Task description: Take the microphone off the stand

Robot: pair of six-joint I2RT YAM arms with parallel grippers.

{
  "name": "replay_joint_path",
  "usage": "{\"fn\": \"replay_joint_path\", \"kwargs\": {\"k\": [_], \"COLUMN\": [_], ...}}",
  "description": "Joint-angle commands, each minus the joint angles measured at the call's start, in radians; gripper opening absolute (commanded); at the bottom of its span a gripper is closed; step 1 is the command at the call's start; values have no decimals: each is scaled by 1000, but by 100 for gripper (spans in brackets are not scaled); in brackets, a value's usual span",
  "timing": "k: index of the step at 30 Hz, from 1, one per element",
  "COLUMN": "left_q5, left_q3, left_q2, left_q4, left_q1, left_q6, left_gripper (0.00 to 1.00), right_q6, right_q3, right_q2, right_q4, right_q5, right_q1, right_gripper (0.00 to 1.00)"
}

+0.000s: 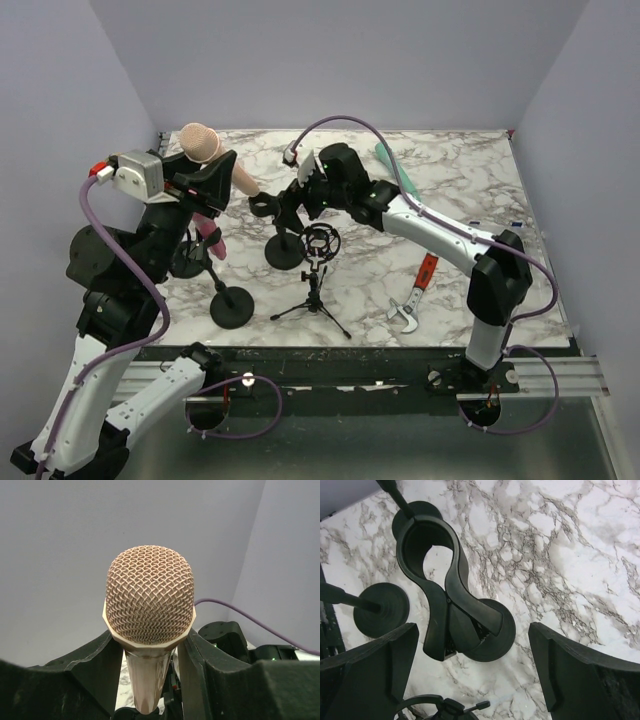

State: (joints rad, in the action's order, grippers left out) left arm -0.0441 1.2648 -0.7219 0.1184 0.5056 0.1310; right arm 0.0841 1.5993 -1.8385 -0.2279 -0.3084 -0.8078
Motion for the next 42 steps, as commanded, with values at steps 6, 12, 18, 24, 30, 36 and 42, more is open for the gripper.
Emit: {"fn": "replay_joint_path", "kwargs": {"k": [6,12,18,24,30,36,42], "left_q5": [21,94,240,317,334,365,378], "left_q3": [-22,-23,-38,-39,-47,-53,-60], "left_q2": [-36,-68,-102,-141,-143,-143,-139], "left_q4": [-48,-38,-73,-90,-101,-114,-114], "left_q1": [-8,-26,-43,-51,-61,-84,-91], "left_q6": [106,233,374,434,451,482,475], "left_gripper": [0,0,0,0,0,0,0], "right_q6": [-187,-403,-604,-836,-957,-996,-991], "right_q3": [-203,-353,-356,-347,-396,-395,-428], "right_q2": [289,366,300,214,198,166,183], "right_q4": [316,719,965,1203,1381,1438,1458], "right_q5": [-234,-378,-399,-469,-445,-410,-385], "right_q1": [-3,-2,-2,-1,-2,-1,1], "right_gripper": [100,99,97,75,71,48,1]}}
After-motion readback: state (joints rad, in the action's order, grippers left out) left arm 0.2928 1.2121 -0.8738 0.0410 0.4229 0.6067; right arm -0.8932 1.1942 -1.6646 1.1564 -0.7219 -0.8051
